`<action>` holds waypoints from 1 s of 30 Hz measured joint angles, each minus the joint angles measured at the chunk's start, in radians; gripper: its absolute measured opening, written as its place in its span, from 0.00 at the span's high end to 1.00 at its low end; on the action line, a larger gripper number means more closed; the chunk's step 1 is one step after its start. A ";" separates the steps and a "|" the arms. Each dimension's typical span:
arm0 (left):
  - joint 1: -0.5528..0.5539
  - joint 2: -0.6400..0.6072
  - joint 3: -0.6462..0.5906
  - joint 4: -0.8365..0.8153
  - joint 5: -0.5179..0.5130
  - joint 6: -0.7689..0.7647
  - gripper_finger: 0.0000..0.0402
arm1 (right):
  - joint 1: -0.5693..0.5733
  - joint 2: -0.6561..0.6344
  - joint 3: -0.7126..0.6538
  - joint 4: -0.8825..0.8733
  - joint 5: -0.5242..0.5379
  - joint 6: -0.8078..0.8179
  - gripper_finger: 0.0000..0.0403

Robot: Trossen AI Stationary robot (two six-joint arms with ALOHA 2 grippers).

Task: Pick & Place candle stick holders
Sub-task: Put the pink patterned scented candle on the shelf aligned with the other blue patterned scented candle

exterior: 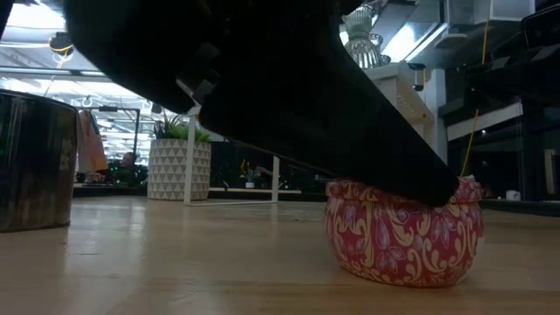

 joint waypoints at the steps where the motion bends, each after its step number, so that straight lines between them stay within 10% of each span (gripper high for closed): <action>1: 0.000 0.000 0.000 -0.004 0.000 0.000 0.24 | 0.000 0.000 0.000 0.000 0.000 0.000 0.72; 30: 0.002 -0.001 -0.022 -0.076 -0.021 -0.088 0.24 | 0.000 0.000 0.000 0.000 0.000 0.000 0.72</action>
